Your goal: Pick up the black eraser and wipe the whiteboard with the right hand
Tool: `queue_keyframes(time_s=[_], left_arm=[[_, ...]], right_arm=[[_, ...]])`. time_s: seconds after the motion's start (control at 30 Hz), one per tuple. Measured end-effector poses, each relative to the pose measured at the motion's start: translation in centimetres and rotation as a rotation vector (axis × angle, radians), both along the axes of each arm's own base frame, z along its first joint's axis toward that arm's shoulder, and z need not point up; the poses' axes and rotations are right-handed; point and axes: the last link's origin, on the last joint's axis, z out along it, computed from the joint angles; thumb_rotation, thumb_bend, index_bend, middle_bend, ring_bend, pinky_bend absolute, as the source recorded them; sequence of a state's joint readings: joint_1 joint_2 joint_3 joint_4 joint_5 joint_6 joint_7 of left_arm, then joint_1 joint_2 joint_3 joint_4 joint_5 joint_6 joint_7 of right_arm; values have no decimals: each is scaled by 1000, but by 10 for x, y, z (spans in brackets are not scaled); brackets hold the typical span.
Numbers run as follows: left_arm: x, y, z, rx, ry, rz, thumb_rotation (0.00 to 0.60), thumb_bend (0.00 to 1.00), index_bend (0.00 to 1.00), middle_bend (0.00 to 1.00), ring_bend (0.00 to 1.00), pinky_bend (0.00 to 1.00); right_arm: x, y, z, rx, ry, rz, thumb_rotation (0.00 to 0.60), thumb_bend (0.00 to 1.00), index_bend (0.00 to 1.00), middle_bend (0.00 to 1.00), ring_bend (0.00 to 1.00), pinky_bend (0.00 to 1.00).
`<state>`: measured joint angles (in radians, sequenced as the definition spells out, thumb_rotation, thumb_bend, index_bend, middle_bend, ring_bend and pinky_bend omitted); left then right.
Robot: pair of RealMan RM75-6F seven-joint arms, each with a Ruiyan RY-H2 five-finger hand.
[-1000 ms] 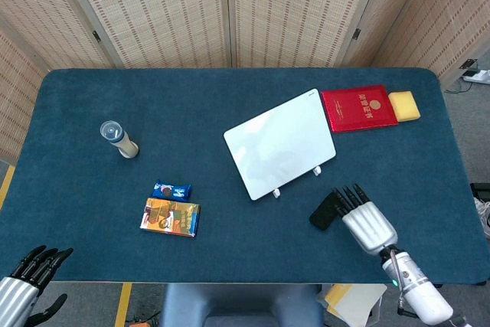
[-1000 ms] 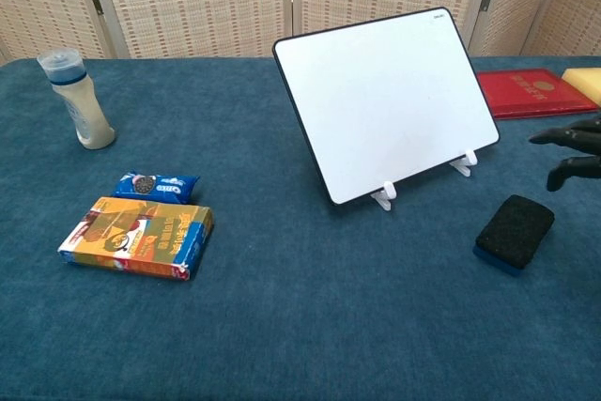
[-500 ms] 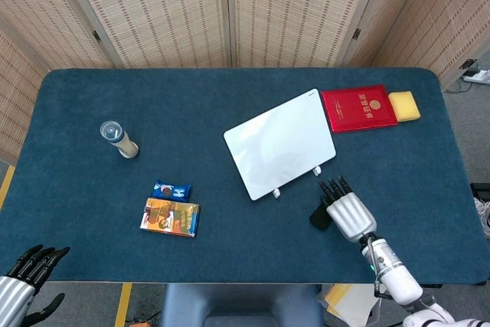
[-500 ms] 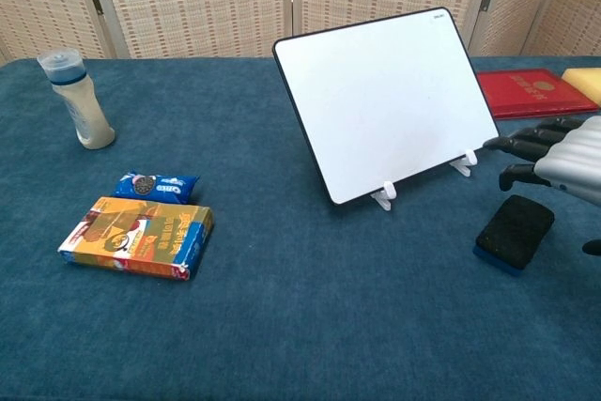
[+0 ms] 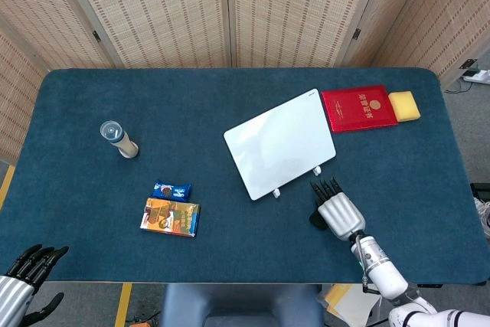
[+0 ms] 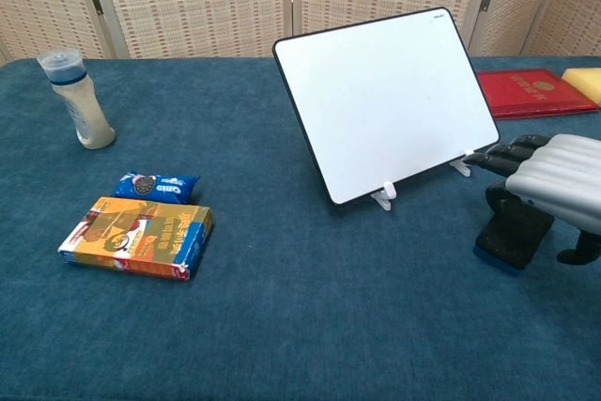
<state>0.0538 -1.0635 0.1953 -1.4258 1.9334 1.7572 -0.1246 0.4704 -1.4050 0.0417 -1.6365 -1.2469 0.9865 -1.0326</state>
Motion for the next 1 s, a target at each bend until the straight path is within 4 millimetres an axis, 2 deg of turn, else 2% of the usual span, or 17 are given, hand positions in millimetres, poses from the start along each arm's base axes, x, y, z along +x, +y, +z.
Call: queue_keyframes(time_s=[0.17,0.37,0.57,0.77,1.0], left_arm=[[0,-1,2,2,-6,-2,600,346,70,230,185,163],[-1,0,4,6,-13,-2,600,345,56,230,186,163],[-2,-1,5,9,-16,-6,600,346,43,230,188,163],[-1,-1,4,6,-13,-9,600,345,41,230,188,163],[0,-2,2,0,-11,-10,600,345,41,230,189,163]], right_arm=[[1,-3,-6,-10,7,-4,600,184,386,11,20,103],[2,-7,-10,-33,7,1,600,185,537,55,48,132],[2,-8,-12,-52,-2,11,600,184,618,96,69,156],[8,-8,2,-84,-73,9,600,184,622,97,70,156],[27,-18,34,-211,-194,38,600,184,622,116,80,156]])
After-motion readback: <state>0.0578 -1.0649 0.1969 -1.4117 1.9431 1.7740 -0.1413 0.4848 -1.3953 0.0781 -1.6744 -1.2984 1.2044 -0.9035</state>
